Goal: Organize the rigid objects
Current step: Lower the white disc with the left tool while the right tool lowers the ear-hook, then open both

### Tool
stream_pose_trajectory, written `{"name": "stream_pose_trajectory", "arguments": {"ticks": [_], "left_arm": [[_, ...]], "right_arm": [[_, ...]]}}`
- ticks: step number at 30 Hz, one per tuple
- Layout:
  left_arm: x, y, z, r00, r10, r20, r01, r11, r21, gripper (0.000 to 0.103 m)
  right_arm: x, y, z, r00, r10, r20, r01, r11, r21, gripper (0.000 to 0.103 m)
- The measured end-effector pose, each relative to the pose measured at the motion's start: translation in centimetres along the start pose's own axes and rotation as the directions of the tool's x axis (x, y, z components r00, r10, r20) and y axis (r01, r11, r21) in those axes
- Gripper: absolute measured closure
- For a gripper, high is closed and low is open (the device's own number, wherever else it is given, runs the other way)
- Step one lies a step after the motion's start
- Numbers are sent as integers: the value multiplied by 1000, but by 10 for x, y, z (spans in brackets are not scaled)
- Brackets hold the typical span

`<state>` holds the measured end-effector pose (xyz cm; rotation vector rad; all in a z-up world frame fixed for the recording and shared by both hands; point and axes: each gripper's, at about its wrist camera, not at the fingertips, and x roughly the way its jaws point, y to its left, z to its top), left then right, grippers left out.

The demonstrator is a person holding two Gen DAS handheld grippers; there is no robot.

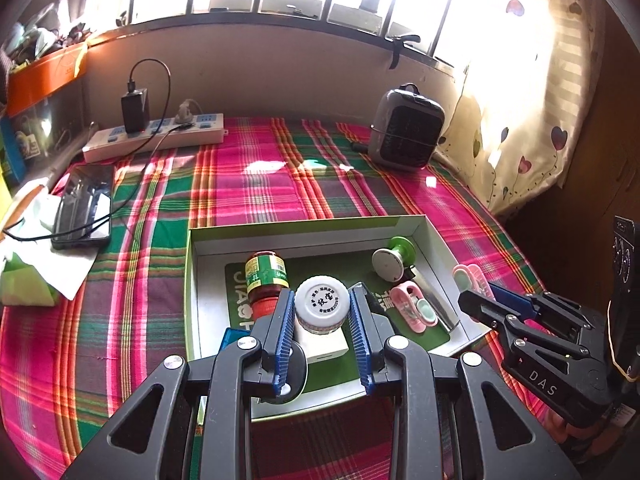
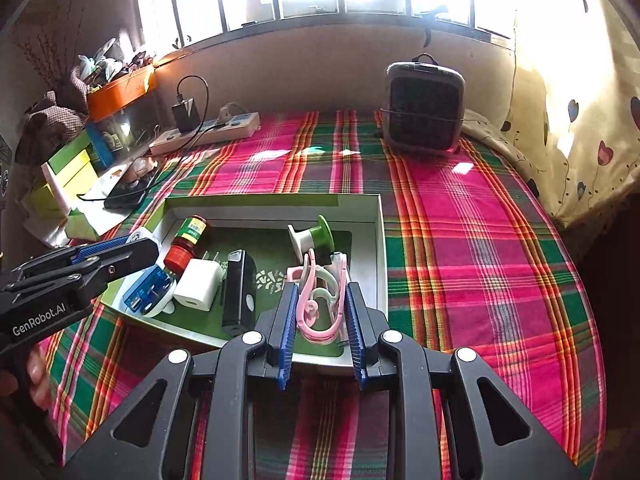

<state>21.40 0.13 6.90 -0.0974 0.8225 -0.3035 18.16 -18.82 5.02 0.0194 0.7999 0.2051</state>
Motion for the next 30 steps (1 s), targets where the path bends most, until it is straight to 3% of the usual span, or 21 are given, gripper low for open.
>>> {"name": "stream_pose_trajectory", "arguments": {"ticks": [18,30], "left_arm": [[39,3,19,999,-6,-48,6,1000,6,77],[59,-1,24,997,8,-72,-6,1000,24,77]], "right_arm": [[27,-2,5,999,12,-41,-13,1000,-17,78],[38,-4,2,998,-22,-55,20,999,-43,78]]}}
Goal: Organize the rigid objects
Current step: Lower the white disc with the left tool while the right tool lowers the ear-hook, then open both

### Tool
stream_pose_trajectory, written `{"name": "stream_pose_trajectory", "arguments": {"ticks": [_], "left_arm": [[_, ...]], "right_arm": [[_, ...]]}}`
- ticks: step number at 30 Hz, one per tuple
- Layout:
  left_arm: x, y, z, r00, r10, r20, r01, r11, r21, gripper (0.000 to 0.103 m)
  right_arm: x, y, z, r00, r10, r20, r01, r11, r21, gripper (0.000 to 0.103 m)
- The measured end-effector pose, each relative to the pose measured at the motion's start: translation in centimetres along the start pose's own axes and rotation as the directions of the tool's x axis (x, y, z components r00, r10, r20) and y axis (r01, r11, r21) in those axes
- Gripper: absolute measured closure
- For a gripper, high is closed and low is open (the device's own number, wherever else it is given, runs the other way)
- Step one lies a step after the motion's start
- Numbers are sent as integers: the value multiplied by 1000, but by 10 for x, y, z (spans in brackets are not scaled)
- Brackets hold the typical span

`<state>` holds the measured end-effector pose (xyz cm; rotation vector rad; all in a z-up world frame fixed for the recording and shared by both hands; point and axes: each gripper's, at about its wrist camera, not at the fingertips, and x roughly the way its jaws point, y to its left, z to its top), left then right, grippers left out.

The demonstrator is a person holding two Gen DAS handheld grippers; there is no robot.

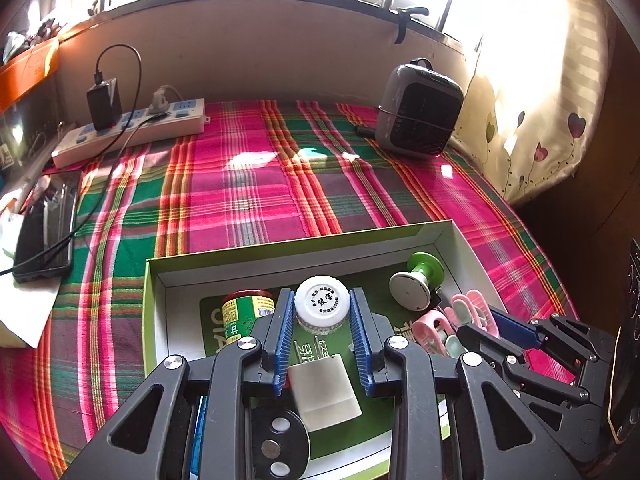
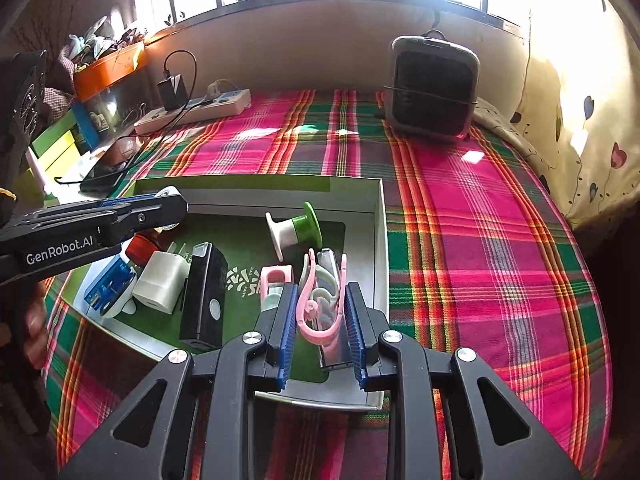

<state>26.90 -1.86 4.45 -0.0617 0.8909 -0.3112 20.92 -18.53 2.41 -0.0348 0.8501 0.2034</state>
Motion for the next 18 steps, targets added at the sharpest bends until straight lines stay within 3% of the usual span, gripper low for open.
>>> {"name": "stream_pose_trajectory", "arguments": {"ticks": [18], "left_arm": [[23,-7,1,999,14,-39,-13,1000,24,76]], "right_arm": [[4,0,-3,1000,6,11,-6,1000,-6,78]]}}
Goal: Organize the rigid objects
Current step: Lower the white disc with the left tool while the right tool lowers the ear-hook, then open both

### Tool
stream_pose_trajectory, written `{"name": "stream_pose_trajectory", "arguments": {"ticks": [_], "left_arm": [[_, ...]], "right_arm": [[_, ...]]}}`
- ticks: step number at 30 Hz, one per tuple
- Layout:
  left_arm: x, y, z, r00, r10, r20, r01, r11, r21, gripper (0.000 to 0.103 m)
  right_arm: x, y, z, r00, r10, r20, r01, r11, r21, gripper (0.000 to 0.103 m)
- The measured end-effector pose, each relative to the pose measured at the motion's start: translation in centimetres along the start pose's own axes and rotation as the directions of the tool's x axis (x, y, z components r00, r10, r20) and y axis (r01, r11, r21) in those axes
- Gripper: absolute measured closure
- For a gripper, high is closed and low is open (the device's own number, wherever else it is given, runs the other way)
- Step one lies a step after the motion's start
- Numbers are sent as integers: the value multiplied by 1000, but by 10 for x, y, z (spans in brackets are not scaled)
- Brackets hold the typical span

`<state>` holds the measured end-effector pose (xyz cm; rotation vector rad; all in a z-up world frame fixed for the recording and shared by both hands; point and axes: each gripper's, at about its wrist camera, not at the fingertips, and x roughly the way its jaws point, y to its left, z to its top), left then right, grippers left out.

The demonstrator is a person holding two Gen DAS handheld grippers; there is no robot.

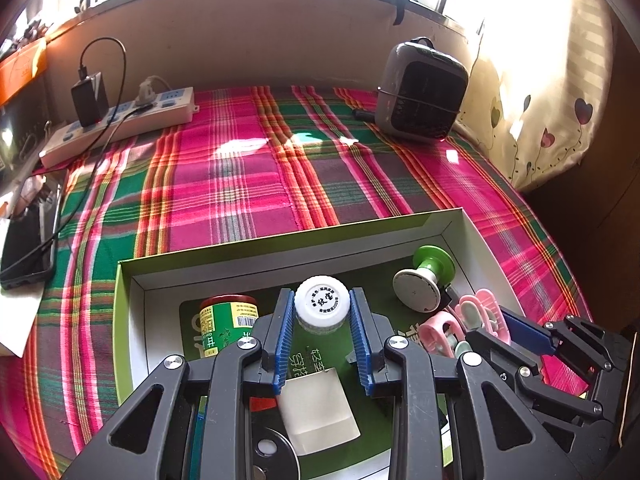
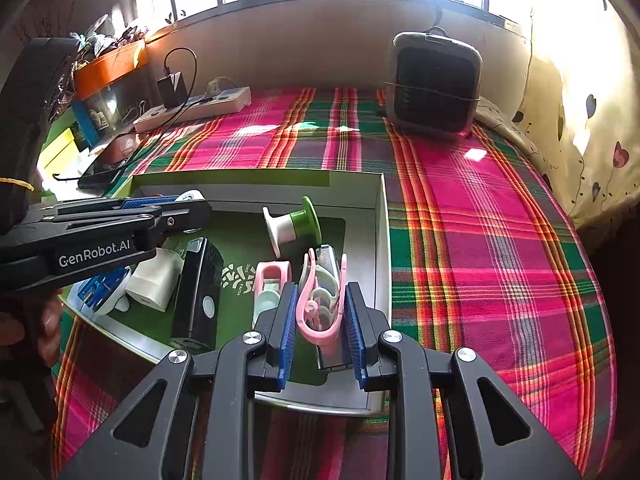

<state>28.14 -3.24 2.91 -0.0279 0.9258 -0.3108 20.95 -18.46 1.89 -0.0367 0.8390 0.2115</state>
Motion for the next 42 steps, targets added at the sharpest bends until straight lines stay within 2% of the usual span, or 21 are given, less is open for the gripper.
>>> {"name": "stream_pose_trajectory", "arguments": {"ticks": [13,36,39,42], "left_arm": [[12,-1,-1,999,13,-29,-13,1000,3,76],[9,-4,-3,1000,8,-26,-8,1000,-1,75],[3,-5,-4,1000,14,-15,-14,1000,3,70],[-1,-6,-6,1000,20,-10,-20,1000,3,70]], "right_arm": [[-1,0,-1,1000,-3,6,3,1000,-12,78],[-2,0,-1,1000,-2,11,2,1000,-10,78],[-4,0,-1,1000,-1,17,2,1000,-10,76],[-7,1,-2,1000,0,26,0,1000,-8,71]]}}
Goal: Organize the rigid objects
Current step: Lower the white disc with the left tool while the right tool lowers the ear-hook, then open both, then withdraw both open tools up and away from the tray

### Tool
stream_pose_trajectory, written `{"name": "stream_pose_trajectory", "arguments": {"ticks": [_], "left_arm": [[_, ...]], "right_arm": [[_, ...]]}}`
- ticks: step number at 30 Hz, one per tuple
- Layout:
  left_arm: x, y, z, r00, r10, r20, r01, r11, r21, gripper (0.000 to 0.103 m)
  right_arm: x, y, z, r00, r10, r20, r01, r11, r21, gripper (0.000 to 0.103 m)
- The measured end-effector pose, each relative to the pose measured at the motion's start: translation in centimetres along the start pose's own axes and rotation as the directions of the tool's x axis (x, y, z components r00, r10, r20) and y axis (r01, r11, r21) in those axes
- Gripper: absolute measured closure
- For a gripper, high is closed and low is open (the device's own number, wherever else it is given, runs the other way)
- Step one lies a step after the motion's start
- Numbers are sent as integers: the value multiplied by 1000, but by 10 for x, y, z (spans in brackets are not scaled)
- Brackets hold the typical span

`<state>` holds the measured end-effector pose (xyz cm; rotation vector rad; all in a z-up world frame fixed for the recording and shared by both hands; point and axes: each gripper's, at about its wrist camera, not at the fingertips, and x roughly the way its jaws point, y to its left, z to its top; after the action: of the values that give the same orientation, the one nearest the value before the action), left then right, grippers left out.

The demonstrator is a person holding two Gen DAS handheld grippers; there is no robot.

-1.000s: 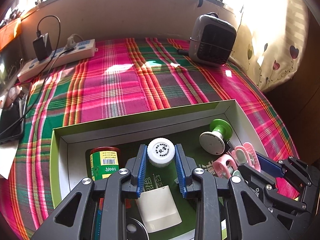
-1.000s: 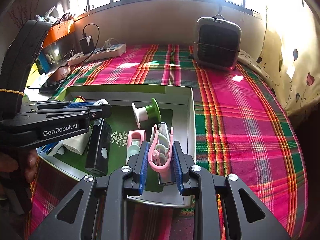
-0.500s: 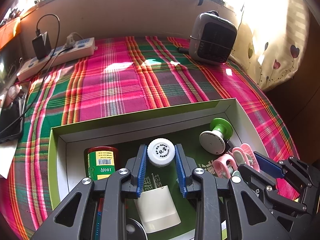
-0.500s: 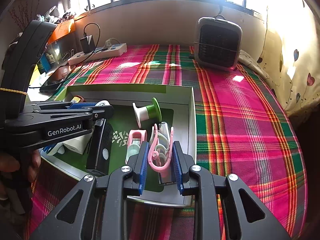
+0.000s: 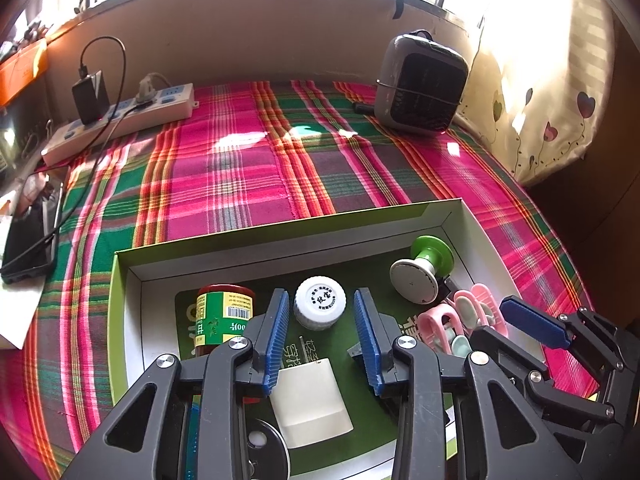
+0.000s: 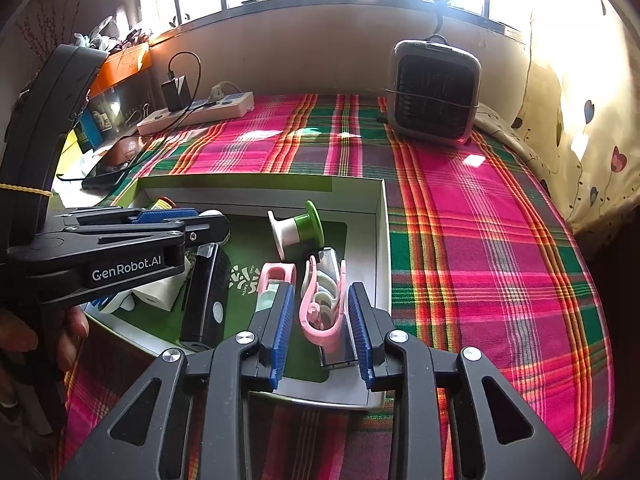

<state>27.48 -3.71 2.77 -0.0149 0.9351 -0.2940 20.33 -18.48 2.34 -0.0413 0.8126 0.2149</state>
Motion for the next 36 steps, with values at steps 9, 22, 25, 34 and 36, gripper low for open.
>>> {"name": "stream_pose_trajectory", "arguments": {"ticks": [9,22,25,34,36], "left_arm": [[-18,-3,-6,1000,8,20,-8,1000,4,70],[-59,-8,-32,993,87,82,-87,996,-1,69],[-68,-10,-41,987,119,104,-119,993,-1,69],[-92,-14,-66,983,132,131,-130,991,-22,69],[-97,-13,-72,983,131,132,-128,991,-33,69]], "right_arm": [[-11,2,0,1000,-7,25,7,1000,7,66],[-33,11,-9,998,-4,59,4,1000,-6,61],[-38,13,-11,998,-2,65,2,1000,-1,60],[-51,20,-21,997,5,72,-5,1000,-3,57],[-53,22,-24,997,9,71,-9,1000,-2,54]]}}
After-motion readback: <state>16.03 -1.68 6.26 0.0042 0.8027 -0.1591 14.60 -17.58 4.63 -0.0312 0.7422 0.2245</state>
